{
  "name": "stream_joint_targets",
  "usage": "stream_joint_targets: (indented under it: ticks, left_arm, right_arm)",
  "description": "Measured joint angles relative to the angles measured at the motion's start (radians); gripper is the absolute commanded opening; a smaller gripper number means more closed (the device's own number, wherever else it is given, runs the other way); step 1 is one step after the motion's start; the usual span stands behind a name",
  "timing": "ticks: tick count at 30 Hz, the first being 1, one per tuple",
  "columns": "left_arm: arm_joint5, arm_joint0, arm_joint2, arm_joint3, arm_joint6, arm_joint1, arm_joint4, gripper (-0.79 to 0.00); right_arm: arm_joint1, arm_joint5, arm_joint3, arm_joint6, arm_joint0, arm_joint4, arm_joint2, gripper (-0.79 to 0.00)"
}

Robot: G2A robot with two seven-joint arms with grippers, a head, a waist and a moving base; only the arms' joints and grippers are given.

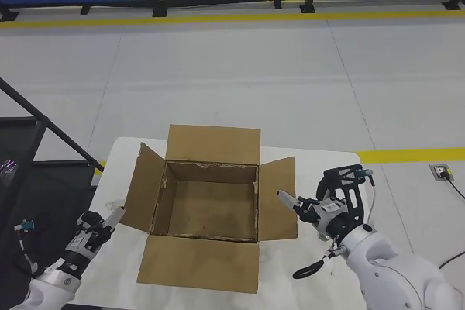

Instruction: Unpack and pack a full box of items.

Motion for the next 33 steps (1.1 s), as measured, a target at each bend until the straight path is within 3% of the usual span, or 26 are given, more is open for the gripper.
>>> stream_joint_targets:
  ticks: [15,21,33]
  left_arm:
    - [0.0,0.0,0.0,0.0,0.0,0.0,0.0,0.0]
    - [0.0,0.0,0.0,0.0,0.0,0.0,0.0,0.0]
    - [0.0,0.0,0.0,0.0,0.0,0.0,0.0,0.0]
  right_arm:
    - [0.011,0.003,0.033,0.007,-0.063,-0.081,0.0,0.0]
    - [0.023,-0.008,0.092,0.071,-0.104,-0.113,0.055,0.0]
    - [0.04,-0.041,0.151,0.001,-0.235,-0.094,0.172,0.0]
